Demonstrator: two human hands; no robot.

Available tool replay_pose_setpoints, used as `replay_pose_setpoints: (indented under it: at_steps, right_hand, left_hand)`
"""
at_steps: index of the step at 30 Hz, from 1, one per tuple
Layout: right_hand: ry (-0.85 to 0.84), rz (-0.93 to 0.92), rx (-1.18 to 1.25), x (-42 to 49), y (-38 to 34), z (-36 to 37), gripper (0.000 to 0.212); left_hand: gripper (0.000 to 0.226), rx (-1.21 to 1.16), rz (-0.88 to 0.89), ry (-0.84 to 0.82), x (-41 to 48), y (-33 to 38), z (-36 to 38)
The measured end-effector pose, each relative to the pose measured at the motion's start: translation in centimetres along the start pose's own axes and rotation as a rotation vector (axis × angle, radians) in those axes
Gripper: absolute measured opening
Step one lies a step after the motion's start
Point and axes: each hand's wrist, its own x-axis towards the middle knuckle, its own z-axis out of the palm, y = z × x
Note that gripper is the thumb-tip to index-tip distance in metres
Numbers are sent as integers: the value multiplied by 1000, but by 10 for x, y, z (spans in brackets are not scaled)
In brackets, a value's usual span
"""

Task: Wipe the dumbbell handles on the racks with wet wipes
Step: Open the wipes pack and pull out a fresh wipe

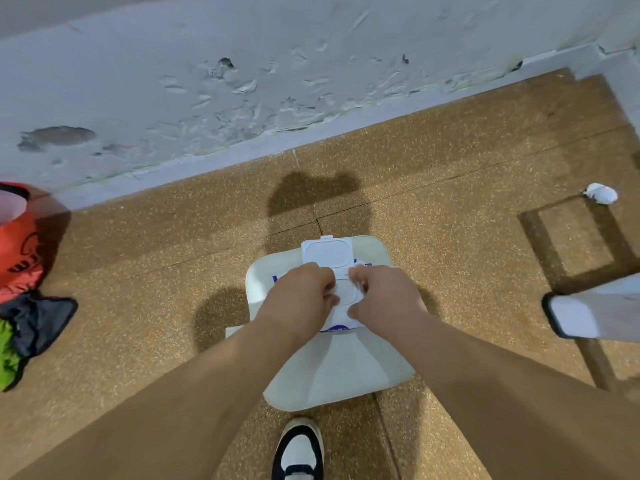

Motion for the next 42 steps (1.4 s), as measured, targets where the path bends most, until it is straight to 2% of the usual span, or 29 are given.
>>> replay_pose_setpoints:
  at_steps: [6,9,14,18,21,23,27,31,35,42]
  right_hand:
    - [13,-19,-21,-1,-1,-2,25]
    - [14,-25,9,-4,-1,-2,26]
    - [69,-222,18,-21,6,7,65]
    - [114,-265,-97,-19,11,10,53]
    - [88,-255,-118,-15,10,10,48]
    - [112,-235,-62,-13,8,11,44]
    - [135,-234,-42,-9,5,11,25]
    - [125,-223,-44,-5,7,9,12]
    - [81,-179,20,-2,6,6,27]
    - [111,-204,7,-6,4,12,30]
  left_hand:
    - [7,-75,-122,68,1,6,9]
    - [11,-19,-154,24,5,11,7]
    - [24,302,-81,-25,2,26,2]
    - [29,618,101,-13,-10,24,3]
    - [27,683,152,-26,-17,22,6]
    - [30,700,243,15,-19,20,8]
    - [18,763,414,118,-15,9,18]
    - [34,624,434,123,-14,21,14]
    - [44,309,329,136,-11,14,14]
    - [40,150,247,115,-21,7,13]
